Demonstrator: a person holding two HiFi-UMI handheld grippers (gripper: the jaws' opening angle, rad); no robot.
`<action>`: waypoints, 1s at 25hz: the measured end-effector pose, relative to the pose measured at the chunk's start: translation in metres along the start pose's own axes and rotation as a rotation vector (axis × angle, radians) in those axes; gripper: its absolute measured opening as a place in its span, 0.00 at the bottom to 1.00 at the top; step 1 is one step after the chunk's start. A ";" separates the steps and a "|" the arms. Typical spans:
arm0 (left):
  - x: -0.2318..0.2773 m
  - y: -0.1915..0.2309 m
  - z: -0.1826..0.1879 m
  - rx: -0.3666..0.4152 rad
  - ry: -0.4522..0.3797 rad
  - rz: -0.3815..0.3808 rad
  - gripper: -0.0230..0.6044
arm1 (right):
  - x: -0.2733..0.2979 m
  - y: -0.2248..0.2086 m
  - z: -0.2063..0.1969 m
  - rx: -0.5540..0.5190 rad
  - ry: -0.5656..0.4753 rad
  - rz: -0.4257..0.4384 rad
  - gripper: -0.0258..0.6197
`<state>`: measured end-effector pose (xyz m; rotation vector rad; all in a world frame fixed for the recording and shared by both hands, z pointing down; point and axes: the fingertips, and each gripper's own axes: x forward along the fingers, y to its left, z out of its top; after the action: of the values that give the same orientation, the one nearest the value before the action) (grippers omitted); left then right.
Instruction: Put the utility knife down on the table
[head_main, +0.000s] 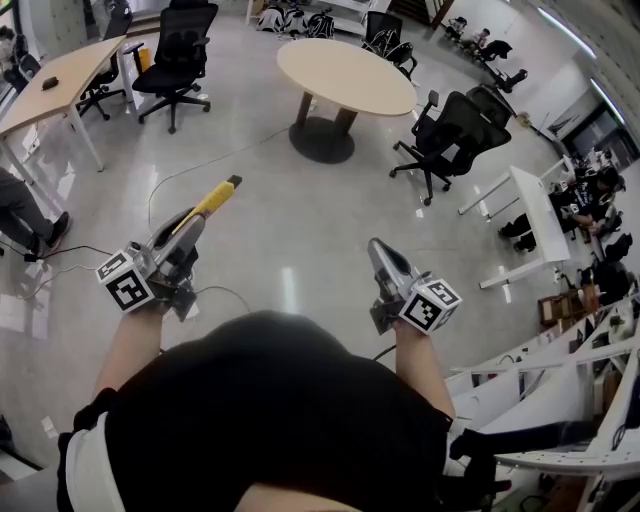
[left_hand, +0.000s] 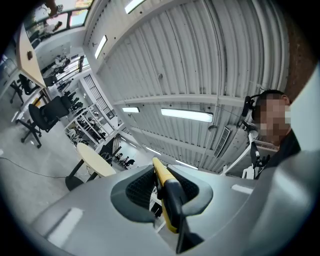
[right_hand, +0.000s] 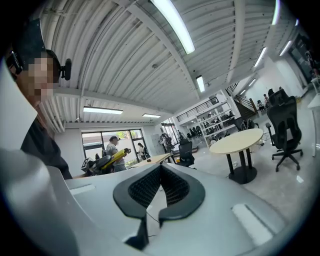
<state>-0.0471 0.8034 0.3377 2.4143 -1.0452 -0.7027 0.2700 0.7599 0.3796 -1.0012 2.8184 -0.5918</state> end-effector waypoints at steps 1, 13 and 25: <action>-0.001 0.001 0.001 0.001 -0.001 0.002 0.16 | 0.002 0.000 0.000 0.003 -0.001 0.004 0.06; -0.045 0.038 0.056 0.025 -0.042 0.037 0.16 | 0.078 0.040 0.005 -0.016 0.019 0.069 0.06; -0.105 0.103 0.114 0.032 -0.052 0.071 0.16 | 0.170 0.089 -0.006 -0.041 0.025 0.100 0.06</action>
<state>-0.2335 0.7983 0.3340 2.3848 -1.1650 -0.7334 0.0840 0.7184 0.3574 -0.8584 2.8932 -0.5420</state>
